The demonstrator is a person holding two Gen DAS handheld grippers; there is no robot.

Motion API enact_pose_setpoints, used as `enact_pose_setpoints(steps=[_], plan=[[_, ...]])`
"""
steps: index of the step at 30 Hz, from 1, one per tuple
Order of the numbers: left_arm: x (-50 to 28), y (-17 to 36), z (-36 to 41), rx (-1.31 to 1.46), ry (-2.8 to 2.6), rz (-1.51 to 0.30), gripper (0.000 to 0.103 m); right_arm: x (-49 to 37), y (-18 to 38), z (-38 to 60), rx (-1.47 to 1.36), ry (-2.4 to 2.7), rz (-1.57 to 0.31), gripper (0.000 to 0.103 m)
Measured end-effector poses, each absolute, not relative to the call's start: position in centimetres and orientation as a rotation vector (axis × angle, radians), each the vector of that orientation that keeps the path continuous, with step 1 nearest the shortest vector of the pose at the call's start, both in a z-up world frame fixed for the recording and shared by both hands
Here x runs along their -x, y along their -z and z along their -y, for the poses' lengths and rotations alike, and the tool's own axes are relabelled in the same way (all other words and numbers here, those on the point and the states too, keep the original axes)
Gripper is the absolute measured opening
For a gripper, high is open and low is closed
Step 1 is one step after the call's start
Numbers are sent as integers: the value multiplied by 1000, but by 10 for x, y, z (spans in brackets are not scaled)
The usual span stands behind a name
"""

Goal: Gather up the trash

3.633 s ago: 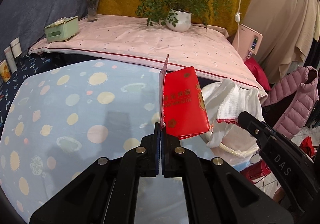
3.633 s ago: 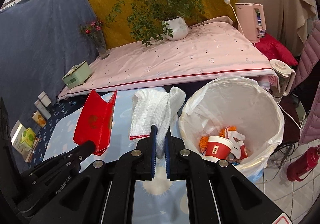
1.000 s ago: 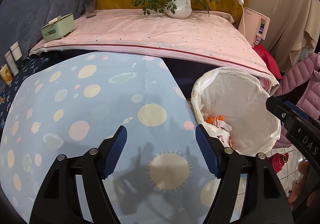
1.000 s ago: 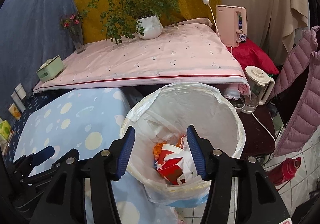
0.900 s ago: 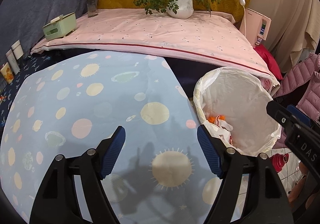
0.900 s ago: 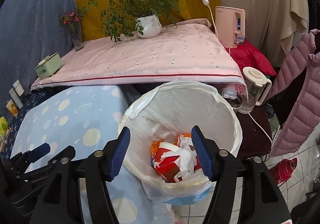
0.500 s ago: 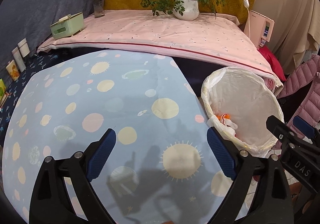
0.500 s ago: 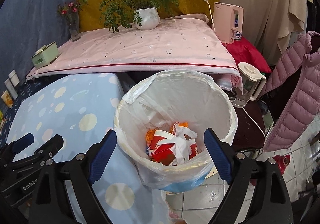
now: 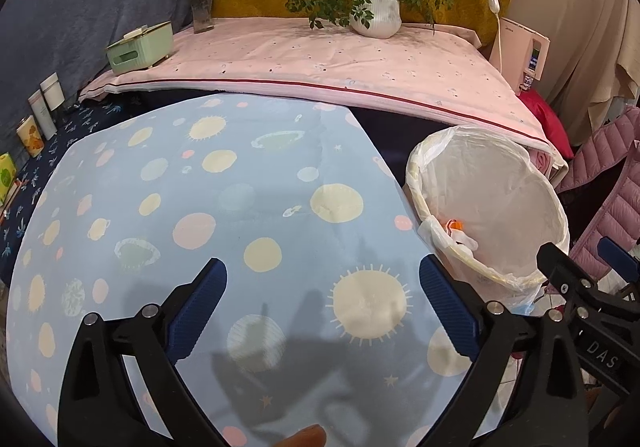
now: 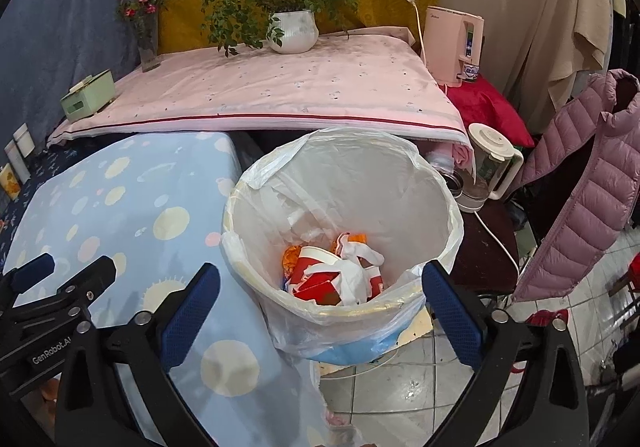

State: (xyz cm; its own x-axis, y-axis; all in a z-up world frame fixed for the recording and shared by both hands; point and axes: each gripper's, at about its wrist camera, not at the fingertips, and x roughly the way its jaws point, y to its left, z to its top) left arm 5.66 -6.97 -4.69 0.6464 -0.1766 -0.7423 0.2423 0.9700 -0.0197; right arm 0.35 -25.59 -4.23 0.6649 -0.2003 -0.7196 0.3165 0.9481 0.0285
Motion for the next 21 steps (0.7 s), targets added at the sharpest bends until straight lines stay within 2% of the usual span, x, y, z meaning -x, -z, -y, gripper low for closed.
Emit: enact_pose_setpoints(steps=[21], plan=[[-47,47,80,-108,261,-845,93,10,41,256,-127,327,-792,96]])
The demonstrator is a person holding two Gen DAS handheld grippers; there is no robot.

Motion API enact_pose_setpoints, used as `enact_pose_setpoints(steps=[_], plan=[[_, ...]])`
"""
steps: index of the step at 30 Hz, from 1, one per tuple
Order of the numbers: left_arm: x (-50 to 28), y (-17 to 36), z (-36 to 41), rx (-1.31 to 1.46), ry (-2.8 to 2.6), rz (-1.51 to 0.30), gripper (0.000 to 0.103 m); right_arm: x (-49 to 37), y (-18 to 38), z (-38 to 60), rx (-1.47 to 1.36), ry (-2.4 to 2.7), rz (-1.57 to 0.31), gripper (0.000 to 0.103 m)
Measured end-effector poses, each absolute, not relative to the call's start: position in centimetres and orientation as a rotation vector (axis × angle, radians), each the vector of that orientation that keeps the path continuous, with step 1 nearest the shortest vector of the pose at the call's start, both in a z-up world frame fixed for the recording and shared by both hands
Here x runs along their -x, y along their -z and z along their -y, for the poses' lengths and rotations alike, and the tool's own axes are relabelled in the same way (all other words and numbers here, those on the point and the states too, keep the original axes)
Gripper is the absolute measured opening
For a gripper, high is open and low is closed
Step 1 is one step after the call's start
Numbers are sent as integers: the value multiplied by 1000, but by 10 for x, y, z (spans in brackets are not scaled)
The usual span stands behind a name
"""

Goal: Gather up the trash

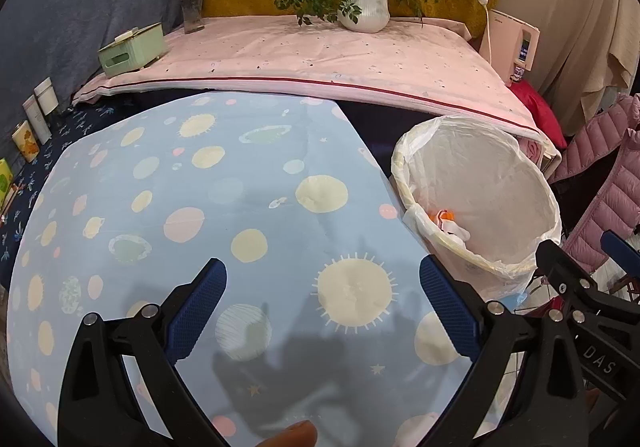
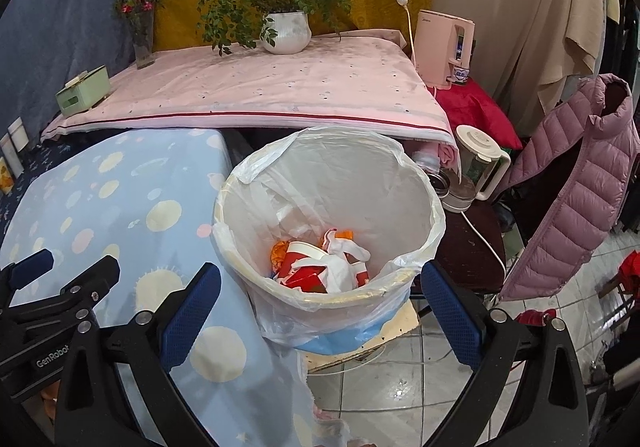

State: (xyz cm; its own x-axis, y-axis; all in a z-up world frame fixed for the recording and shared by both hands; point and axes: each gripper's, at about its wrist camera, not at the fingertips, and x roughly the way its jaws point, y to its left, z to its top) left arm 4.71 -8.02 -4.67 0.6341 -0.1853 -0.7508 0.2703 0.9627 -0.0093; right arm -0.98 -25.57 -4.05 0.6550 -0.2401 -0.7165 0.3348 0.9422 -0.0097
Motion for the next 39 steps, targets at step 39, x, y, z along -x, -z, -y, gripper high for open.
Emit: enact_pose_setpoints(steps=[39], plan=[[-36,50,88,-123,216,-828,93,25,49,261,-108,359,-814,96]])
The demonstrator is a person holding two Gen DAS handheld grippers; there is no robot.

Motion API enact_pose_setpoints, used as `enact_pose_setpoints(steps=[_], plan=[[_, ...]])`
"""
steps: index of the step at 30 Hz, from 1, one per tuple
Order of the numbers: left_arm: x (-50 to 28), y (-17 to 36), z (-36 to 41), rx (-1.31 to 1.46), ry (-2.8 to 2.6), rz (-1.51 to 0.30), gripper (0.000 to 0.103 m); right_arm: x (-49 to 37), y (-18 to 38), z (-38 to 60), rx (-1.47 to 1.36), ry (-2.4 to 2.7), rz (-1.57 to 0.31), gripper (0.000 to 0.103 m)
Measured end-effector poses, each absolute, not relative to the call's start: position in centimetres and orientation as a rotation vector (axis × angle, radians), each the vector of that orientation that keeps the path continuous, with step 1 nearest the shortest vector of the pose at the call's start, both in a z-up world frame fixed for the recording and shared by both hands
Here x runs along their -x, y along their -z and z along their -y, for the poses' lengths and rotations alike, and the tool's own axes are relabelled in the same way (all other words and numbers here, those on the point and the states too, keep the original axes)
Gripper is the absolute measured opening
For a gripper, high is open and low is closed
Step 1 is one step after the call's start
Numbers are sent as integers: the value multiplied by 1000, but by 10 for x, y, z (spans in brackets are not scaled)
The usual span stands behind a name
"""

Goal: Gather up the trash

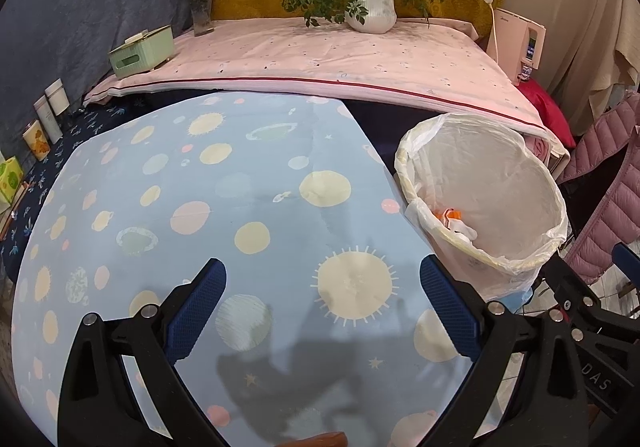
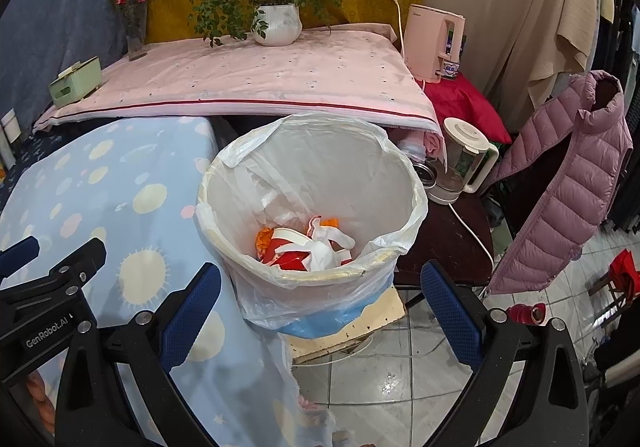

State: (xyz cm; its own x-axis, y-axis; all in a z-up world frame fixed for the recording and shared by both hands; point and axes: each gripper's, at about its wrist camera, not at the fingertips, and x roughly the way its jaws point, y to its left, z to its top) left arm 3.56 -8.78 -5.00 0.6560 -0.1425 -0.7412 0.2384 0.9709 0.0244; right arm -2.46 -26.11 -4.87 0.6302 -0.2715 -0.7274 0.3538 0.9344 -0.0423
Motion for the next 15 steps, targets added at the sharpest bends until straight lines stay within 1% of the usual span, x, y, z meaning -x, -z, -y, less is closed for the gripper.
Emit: enact_pose_setpoints(steps=[15], plan=[[-31,50,94,-133,224,-826,93,28,48,265,-109,363,-813,96]])
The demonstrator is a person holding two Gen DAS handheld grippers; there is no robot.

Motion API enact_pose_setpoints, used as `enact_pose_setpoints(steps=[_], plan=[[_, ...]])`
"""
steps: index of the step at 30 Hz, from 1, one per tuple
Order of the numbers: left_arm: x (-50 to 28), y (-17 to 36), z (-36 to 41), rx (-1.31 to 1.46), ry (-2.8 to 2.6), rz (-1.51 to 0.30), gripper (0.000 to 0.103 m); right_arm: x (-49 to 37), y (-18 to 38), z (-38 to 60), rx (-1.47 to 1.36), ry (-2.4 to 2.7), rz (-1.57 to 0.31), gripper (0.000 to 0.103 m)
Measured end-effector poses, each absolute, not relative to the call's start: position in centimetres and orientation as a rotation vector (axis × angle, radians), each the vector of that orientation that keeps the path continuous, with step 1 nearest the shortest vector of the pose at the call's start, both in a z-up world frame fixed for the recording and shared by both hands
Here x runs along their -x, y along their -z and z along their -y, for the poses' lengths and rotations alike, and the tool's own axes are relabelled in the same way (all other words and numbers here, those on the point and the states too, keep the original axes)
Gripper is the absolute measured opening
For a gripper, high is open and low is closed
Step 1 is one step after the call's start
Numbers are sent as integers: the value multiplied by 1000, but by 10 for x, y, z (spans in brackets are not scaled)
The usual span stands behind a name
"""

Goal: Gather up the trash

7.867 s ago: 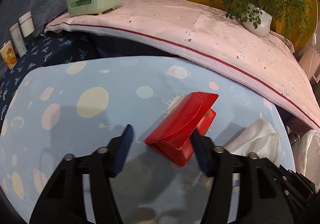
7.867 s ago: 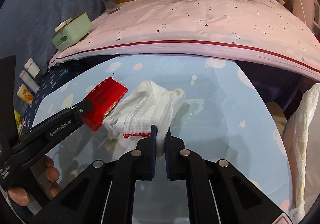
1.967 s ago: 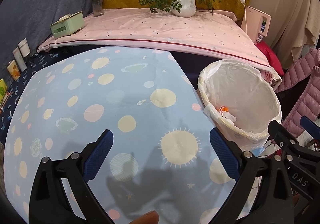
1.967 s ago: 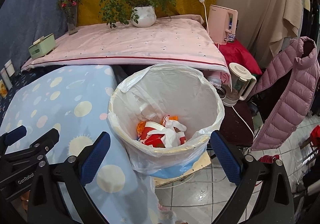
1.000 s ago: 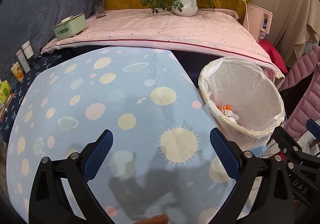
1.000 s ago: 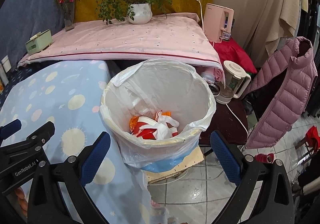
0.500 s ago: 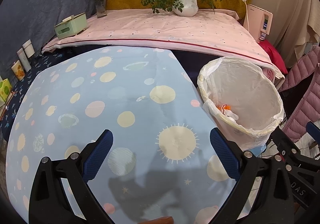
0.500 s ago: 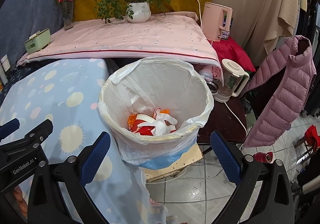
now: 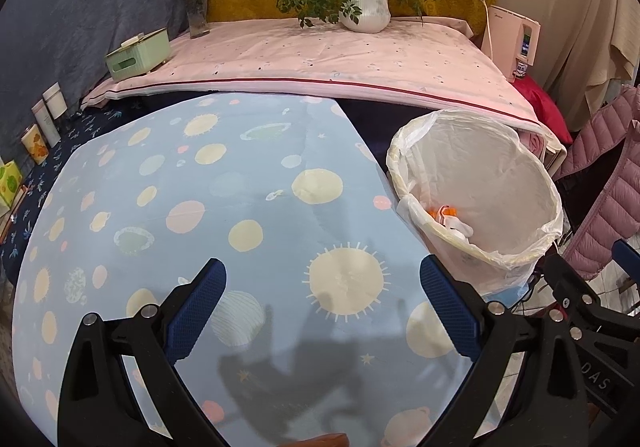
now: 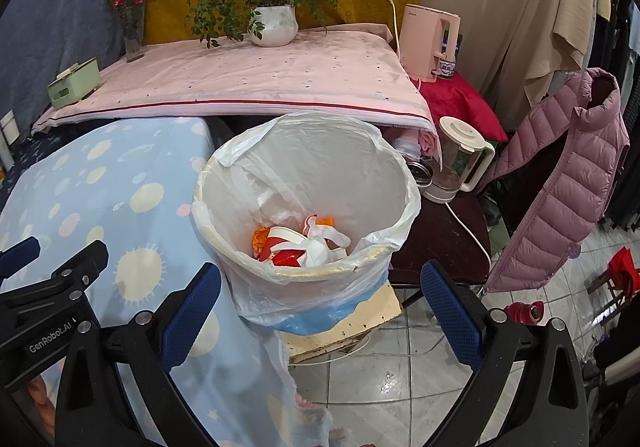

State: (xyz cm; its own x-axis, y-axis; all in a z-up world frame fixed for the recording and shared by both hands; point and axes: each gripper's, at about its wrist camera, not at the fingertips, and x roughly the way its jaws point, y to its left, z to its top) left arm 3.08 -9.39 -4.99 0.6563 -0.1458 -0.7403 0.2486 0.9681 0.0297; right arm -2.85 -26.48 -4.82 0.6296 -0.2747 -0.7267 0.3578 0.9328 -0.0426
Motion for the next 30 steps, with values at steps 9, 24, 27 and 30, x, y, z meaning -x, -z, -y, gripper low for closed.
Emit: enact_pose_setpoints(steps=[9,24,27,30], plan=[[-29,50,96,-136,226,-822,93,29,48,266,-110,364,-814,96],[-26,49,97,-142,229,-820,93,32,49,267,-110,365,-813,96],[-26,49,97,-143,227,-820,93,32,49,268,-110,366,-812,96],[-26,49,97,-141,226,-823,93,33,49,268,-109,365,-813,96]])
